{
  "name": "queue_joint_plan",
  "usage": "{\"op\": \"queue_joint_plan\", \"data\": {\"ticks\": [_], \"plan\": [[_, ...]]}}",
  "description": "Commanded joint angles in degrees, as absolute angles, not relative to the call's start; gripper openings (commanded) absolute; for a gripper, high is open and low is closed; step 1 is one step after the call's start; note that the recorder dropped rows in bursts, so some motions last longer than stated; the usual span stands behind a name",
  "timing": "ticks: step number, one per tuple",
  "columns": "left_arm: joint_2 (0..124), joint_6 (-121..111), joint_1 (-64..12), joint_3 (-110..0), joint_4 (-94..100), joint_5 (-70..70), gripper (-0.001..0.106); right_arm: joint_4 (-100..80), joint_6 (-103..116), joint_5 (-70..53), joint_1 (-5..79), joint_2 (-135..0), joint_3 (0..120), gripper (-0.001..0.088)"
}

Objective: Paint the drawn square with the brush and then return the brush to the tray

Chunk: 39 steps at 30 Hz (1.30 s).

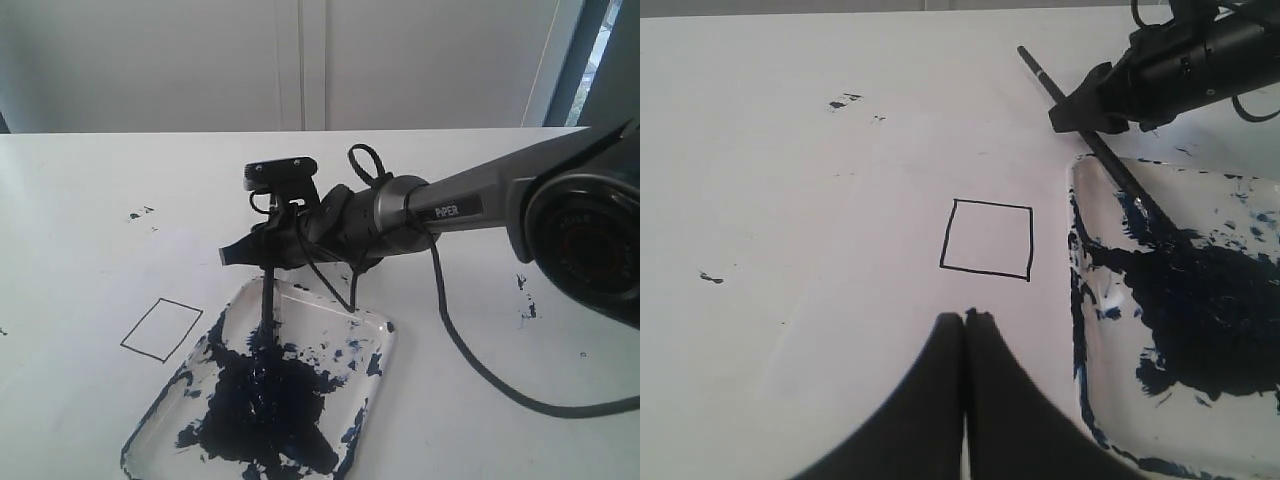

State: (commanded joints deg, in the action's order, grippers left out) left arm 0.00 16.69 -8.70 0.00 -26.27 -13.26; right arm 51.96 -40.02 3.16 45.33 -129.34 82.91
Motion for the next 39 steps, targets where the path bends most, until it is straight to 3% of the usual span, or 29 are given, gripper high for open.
{"op": "queue_joint_plan", "data": {"ticks": [9, 13, 26, 39], "plan": [[0.0, 16.69, -8.7, 0.0, -26.27, -13.26, 0.0, 51.96, -40.02, 3.16, 45.68, -126.33, 82.91, 0.0], [0.0, 16.69, -8.7, 0.0, -26.27, -13.26, 0.0, 51.96, -40.02, 0.76, 46.73, -121.91, 82.91, 0.0], [0.0, 16.69, -8.7, 0.0, -26.27, -13.26, 0.0, 50.22, -61.14, -31.49, 52.26, -117.38, 82.81, 0.0], [0.0, 16.69, -8.7, 0.0, -26.27, -13.26, 0.0, 52.96, -72.91, -41.27, 52.59, -121.39, 82.81, 0.0]]}}
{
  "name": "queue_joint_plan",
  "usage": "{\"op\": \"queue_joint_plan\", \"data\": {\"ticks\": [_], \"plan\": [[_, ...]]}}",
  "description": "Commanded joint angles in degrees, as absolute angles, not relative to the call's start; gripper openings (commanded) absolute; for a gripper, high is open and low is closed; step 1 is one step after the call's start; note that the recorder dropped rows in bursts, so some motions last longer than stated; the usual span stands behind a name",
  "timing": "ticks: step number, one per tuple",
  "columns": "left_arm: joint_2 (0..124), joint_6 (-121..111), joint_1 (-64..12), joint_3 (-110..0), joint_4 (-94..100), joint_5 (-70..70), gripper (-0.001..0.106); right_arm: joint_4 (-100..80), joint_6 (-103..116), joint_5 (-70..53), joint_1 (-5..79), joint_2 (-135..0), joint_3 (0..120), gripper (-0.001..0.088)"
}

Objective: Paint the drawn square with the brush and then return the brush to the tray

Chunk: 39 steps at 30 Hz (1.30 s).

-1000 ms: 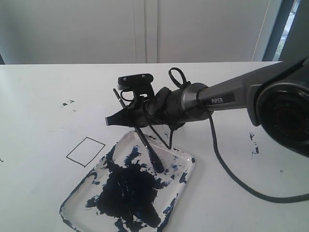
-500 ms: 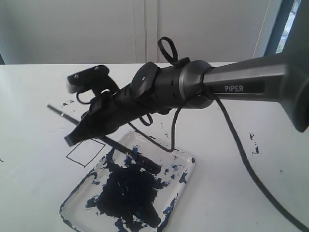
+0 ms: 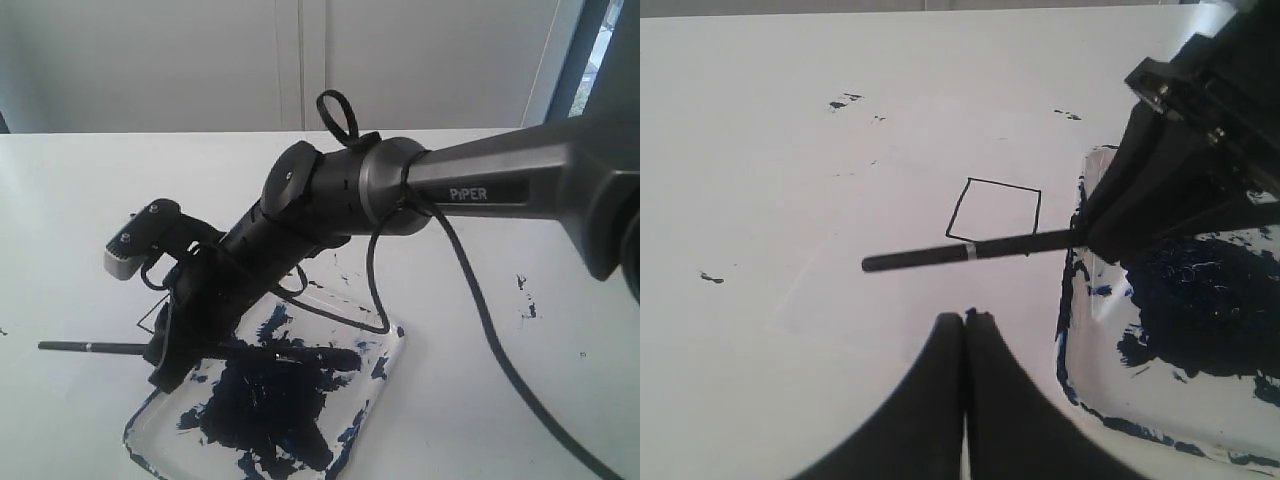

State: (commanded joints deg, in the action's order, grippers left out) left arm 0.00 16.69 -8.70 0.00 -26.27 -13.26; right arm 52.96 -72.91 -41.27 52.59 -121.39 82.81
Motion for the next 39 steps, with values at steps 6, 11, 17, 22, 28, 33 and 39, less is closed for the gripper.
{"op": "queue_joint_plan", "data": {"ticks": [6, 11, 17, 22, 28, 33, 39], "plan": [[0.0, 16.69, -8.7, 0.0, -26.27, -13.26, 0.0, 63.18, -84.45, -44.6, 52.68, -123.23, 82.91, 0.0], [0.0, 16.69, -8.7, 0.0, -26.27, -13.26, 0.0, 66.23, -87.26, -48.42, 52.96, -125.84, 85.38, 0.0], [0.0, 16.69, -8.7, 0.0, -26.27, -13.26, 0.0, 75.44, -87.26, -39.19, 52.96, -125.94, 86.45, 0.0], [0.0, 16.69, -8.7, 0.0, -26.27, -13.26, 0.0, 79.11, -84.22, -26.38, 53.09, -124.53, 86.73, 0.0], [0.0, 16.69, -8.7, 0.0, -26.27, -13.26, 0.0, 79.24, -76.26, -9.34, 55.44, -122.36, 86.24, 0.0], [0.0, 16.69, -8.7, 0.0, -26.27, -13.26, 0.0, 79.24, -76.0, 2.1, 58.79, -118.75, 81.71, 0.0], [0.0, 16.69, -8.7, 0.0, -26.27, -13.26, 0.0, 85.17, -75.19, 19.12, 61.56, -112.89, 73.19, 0.0]]}}
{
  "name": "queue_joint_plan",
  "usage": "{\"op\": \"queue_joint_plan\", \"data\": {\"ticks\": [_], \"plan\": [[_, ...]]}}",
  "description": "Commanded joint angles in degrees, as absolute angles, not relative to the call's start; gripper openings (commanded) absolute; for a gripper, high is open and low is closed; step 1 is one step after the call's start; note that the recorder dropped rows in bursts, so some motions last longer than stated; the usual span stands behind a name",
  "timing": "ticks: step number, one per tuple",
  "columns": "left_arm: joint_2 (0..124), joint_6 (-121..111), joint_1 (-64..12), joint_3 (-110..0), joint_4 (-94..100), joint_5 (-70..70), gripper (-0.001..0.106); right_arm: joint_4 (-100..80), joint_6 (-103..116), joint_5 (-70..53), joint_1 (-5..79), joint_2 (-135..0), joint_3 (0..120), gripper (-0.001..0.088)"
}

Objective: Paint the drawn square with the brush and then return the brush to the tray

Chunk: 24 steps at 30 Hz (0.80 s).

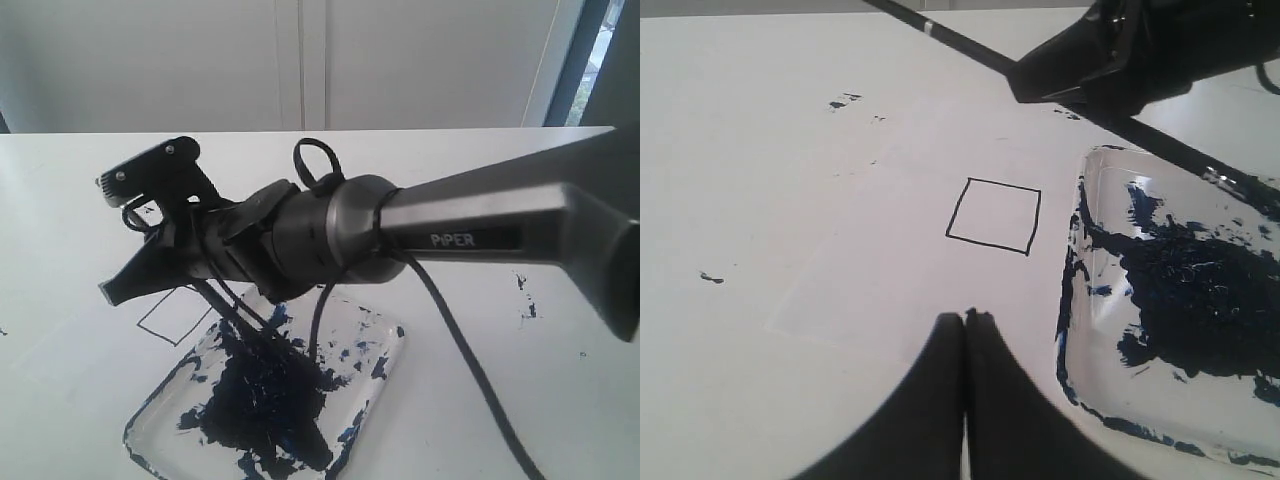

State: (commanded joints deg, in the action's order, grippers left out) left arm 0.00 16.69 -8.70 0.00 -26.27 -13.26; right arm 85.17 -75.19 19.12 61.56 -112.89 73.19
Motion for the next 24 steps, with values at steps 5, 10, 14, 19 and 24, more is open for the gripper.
{"op": "queue_joint_plan", "data": {"ticks": [5, 10, 14, 19, 24], "plan": [[0.0, 16.69, -8.7, 0.0, -26.27, -13.26, 0.0, 91.52, -74.64, 36.82, 65.41, -107.47, 66.99, 0.0], [0.0, 16.69, -8.7, 0.0, -26.27, -13.26, 0.0, 97.75, -72.84, 48.92, 68.53, -105.76, 62.64, 0.0], [0.0, 16.69, -8.7, 0.0, -26.27, -13.26, 0.0, 99.95, -62.93, 53.49, 69.99, -106.06, 58.48, 0.0], [0.0, 16.69, -8.7, 0.0, -26.27, -13.26, 0.0, 99.95, -42.84, 55.05, 70.25, -109.36, 55.96, 0.0], [0.0, 16.69, -8.7, 0.0, -26.27, -13.26, 0.0, 99.95, -28.32, 59.62, 70.85, -112.8, 55.96, 0.0]]}}
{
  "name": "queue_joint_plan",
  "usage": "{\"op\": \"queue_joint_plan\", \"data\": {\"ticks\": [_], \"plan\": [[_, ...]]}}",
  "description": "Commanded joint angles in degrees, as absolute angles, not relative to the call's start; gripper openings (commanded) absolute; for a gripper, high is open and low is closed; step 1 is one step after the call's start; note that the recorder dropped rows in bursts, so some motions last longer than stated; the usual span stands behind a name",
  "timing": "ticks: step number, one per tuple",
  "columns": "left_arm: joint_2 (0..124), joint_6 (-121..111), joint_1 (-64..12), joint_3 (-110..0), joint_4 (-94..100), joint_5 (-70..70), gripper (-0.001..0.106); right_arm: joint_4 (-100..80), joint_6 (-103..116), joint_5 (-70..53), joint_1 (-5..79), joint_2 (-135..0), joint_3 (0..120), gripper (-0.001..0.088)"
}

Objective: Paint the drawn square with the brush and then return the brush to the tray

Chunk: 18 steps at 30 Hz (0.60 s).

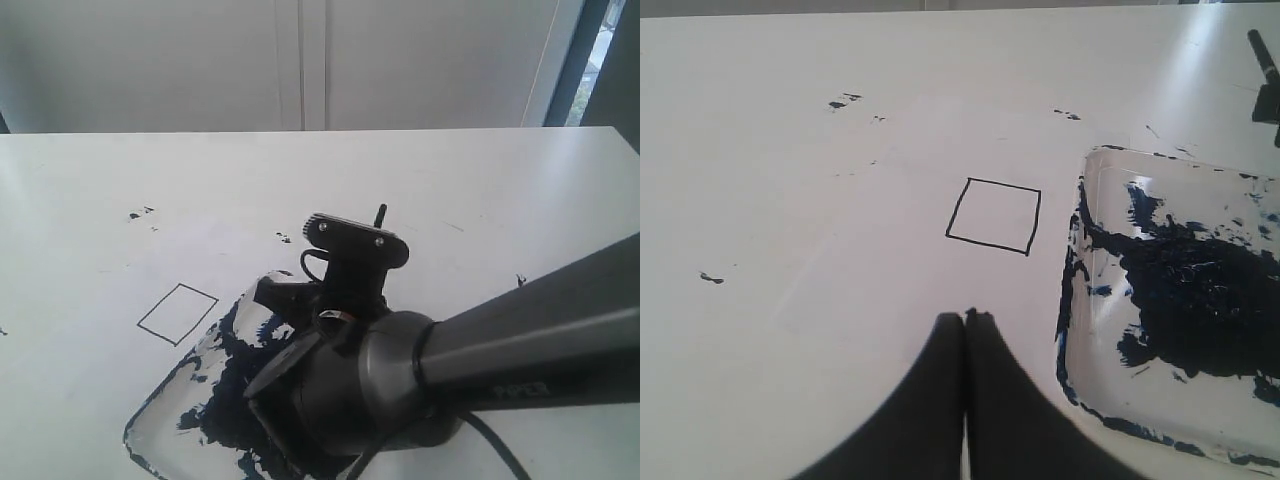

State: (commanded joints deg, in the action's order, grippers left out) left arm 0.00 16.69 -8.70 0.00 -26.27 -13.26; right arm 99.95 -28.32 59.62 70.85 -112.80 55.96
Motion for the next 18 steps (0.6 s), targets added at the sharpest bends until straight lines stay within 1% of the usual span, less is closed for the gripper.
{"op": "queue_joint_plan", "data": {"ticks": [1, 3, 8, 14, 18], "plan": [[0.0, 16.69, -8.7, 0.0, -26.27, -13.26, 0.0, 99.95, -25.81, 64.66, 71.77, -113.17, 55.96, 0.0], [0.0, 16.69, -8.7, 0.0, -26.27, -13.26, 0.0, 99.95, -23.06, 69.96, 73.36, -113.38, 55.96, 0.0], [0.0, 16.69, -8.7, 0.0, -26.27, -13.26, 0.0, 99.95, -16.3, 69.96, 74.81, -113.52, 55.71, 0.0], [0.0, 16.69, -8.7, 0.0, -26.27, -13.26, 0.0, 99.95, 4.78, 69.96, 75.43, -115.46, 50.31, 0.0], [0.0, 16.69, -8.7, 0.0, -26.27, -13.26, 0.0, 99.95, 6.6, 69.96, 75.55, -115.58, 47.19, 0.0]]}}
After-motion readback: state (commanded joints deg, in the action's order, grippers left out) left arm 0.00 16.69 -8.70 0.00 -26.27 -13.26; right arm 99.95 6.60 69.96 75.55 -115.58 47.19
